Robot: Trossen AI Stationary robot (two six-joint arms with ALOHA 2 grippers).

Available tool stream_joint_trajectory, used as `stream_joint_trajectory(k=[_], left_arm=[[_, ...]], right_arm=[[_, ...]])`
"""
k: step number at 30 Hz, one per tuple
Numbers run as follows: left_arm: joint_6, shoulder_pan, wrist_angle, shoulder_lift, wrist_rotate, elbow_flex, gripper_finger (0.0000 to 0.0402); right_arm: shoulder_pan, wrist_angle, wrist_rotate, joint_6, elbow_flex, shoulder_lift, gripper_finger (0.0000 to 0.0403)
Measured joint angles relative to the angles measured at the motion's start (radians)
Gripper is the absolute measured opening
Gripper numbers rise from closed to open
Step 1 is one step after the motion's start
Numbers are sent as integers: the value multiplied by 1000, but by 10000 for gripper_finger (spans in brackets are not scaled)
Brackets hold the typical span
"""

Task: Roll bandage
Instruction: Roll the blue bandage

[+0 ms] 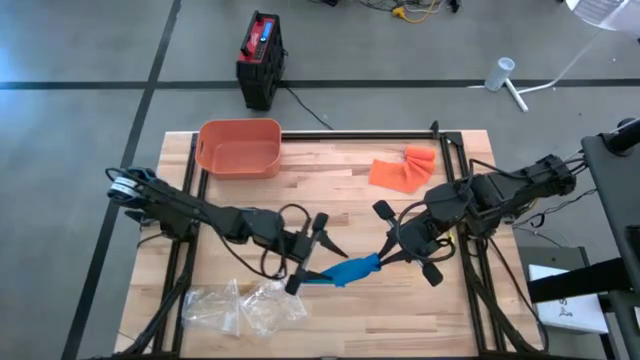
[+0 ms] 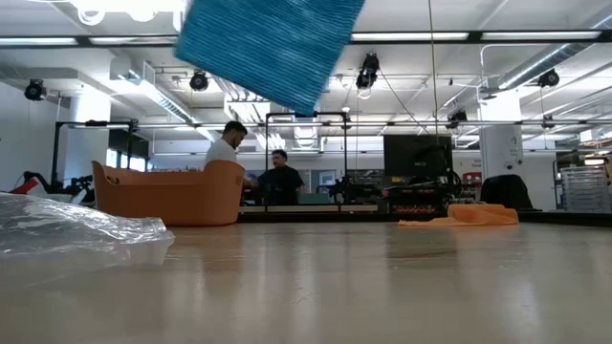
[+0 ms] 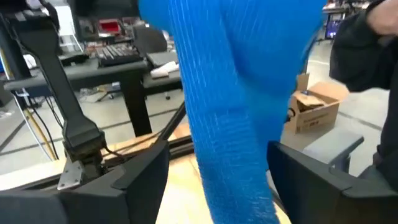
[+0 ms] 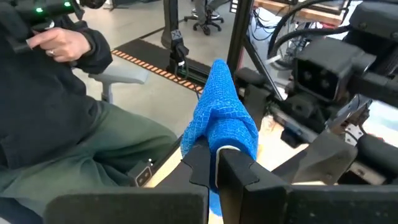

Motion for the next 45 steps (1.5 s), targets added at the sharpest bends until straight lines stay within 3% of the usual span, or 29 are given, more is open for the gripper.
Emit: stream_joint_trajectory(k=[4, 9, 10, 14, 18, 24, 30, 37, 40, 45], left_arm=[[7, 5, -88, 16, -11, 49, 192], [54, 8, -216, -15, -81, 94, 33], [62, 11, -248, -23, -105, 106, 18], [127, 18, -457, -51, -260, 199, 5], [210, 18, -709, -55, -387, 386, 1], [289, -7, -1032, -23, -401, 722, 0], [299, -29, -1288, 59, -375, 976, 0], [322, -33, -1509, 207, -382, 1236, 0], [331, -39, -1529, 190, -405, 1207, 0], [209, -41, -1584, 151, -401, 1186, 0]], right_arm=[[0, -15, 0, 8, 0, 0, 3], [0, -70, 0, 7, 1, 2, 3], [0, -78, 0, 7, 1, 5, 3], [0, -104, 0, 8, 0, 7, 3], [0, -140, 59, 8, -1, 7, 3], [-6, -166, 231, 23, -24, 7, 3], [-33, -153, 438, 13, -59, 18, 3], [-38, -131, 451, -67, -61, 116, 3], [-40, -140, 459, -83, -55, 158, 3], [-41, -130, 604, -139, -50, 168, 3]])
